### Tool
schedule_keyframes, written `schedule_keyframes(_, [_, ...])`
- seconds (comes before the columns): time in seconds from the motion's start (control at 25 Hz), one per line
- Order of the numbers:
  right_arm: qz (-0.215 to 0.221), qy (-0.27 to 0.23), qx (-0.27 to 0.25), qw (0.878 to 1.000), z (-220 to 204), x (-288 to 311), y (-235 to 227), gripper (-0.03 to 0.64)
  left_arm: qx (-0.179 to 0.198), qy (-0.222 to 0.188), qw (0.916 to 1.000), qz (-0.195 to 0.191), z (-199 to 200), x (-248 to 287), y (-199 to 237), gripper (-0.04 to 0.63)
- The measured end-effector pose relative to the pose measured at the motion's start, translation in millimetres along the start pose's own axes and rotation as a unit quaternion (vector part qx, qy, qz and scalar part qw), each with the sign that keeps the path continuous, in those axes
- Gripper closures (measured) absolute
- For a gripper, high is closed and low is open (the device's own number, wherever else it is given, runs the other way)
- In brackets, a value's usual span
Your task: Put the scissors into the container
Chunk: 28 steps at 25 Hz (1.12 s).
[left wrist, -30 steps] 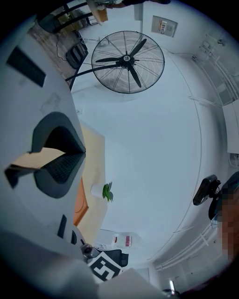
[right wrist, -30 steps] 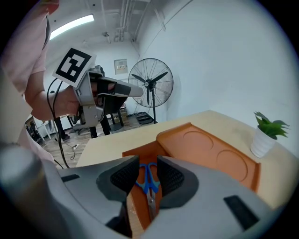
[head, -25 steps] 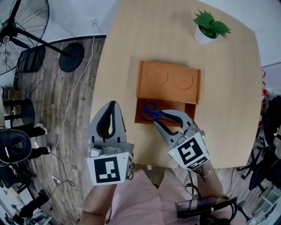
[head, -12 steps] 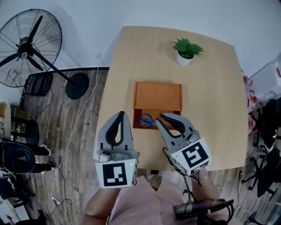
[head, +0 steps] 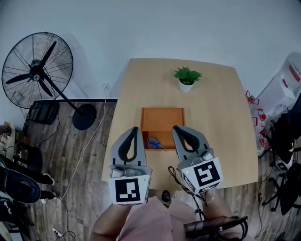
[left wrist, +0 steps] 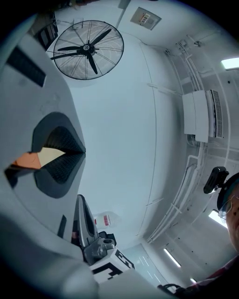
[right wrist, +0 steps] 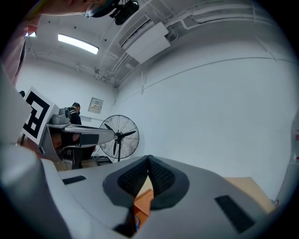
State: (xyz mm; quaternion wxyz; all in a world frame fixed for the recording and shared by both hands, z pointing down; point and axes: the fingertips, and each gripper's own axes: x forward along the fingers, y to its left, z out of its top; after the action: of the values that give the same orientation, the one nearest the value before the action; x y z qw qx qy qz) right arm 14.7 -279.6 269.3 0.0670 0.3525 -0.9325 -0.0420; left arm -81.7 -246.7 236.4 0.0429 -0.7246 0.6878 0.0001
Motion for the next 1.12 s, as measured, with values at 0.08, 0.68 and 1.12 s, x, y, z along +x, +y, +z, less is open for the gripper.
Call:
schedule_keyframes(0.08, [-0.007,-0.003,-0.002,1.000,3.3,-5.4,1.0,0.615,-0.002,-0.002,1.0000,-0.002,2.5,-4.7,-3.3,0.591])
schedule_keyframes(0.68, [-0.020,-0.010,-0.016,1.000,11.3,-14.3,2.9,0.617,-0.006,-0.013,0.9998,-0.011,8.4,-9.4,-11.4,0.591])
schedule_keyframes(1.12, [-0.005,-0.010,-0.018,1.000,13.3,2.0,14.0,0.617,-0.008,-0.014,0.9999,-0.001,8.0,-9.9,3.6,0.591])
